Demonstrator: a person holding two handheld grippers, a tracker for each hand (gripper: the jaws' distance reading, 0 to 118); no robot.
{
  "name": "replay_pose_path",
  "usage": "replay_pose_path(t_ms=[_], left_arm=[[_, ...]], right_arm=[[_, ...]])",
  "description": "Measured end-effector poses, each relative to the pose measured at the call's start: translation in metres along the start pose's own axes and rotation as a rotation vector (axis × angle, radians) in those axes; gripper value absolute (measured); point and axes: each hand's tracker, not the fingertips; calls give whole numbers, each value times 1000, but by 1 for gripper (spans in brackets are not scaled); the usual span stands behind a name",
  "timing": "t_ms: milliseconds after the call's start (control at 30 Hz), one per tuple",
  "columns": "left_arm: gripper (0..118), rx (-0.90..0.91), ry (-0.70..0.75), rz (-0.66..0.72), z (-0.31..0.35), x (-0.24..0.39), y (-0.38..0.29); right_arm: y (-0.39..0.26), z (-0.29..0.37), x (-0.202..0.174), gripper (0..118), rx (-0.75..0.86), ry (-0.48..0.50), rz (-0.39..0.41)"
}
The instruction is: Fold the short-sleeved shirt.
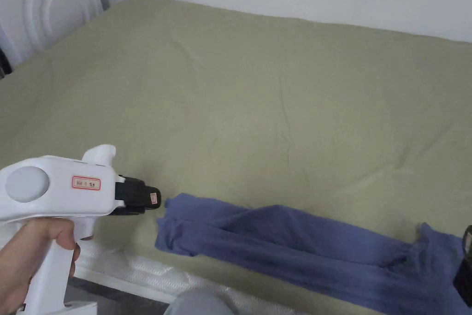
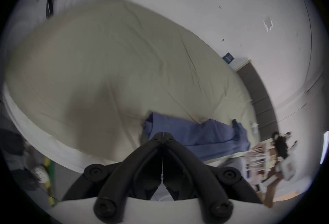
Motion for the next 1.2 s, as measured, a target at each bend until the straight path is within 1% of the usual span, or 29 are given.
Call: replay_pose_path(t_ms=[67, 100, 133, 167, 200, 300, 367, 500, 567, 633, 667, 700, 733, 767, 800, 833, 900, 933, 1067, 1200], left_arm=[[60, -43, -82, 6, -9, -9, 2], [73, -67, -99, 5, -15, -12, 4], [73, -95, -112, 11, -22, -12, 7], [107, -113, -110, 12, -30, -14, 8], [118, -132, -116, 10, -33, -16, 9], [118, -196, -188, 53, -55, -22, 16], [118, -173, -203, 75, -67, -27, 18], [118, -285, -314, 102, -94, -26, 12], [118, -270, -344, 104, -97, -22, 10], [118, -280, -340, 98, -101, -21, 10], [116, -282, -349, 99, -100, -20, 9], [109, -282, -350, 99, -98, -19, 9], [91, -281, -349, 97, -96, -18, 11], [36, -278, -333, 96, -93, -17, 12], [3, -260, -274, 78, -88, -18, 13], [3, -262, -210, 64, -92, -16, 11], [3, -243, -172, 58, -91, -16, 14], [3, -243, -196, 52, -88, -9, 12], [3, -223, -199, 36, -72, -1, 21], [3, -185, -190, -28, -41, 23, 29]], right_arm=[[-1, -5, 0, 3, -17, -5, 9], [-1, -8, -1, 3, -23, -7, 8], [-1, -10, -2, 3, -30, -9, 6], [-1, -13, -2, 3, -39, -7, 3], [-1, -15, -3, 3, -46, -9, 0], [-2, -17, -6, 3, -53, -8, -4], [-3, -18, -8, 3, -61, -9, -2], [-6, -19, -7, 3, -74, -6, 3], [-7, -19, -5, 3, -77, -7, 2], [-8, -19, -4, 3, -79, -7, -4], [-8, -19, -3, 3, -82, -4, -11], [-9, -19, -2, 3, -85, -2, -15], [-9, -19, -1, 3, -88, -4, -20], [-10, -18, 0, 3, -85, 1, -28], [-10, -17, 1, 3, -84, 4, -38], [-11, -18, 3, 3, -85, 8, -42], [-11, -17, 4, 3, -84, 12, -44], [-11, -15, 5, 3, -79, 12, -46], [-10, -10, 12, 3, -63, 12, -59], [-7, -6, 21, 3, -48, 4, -58]])
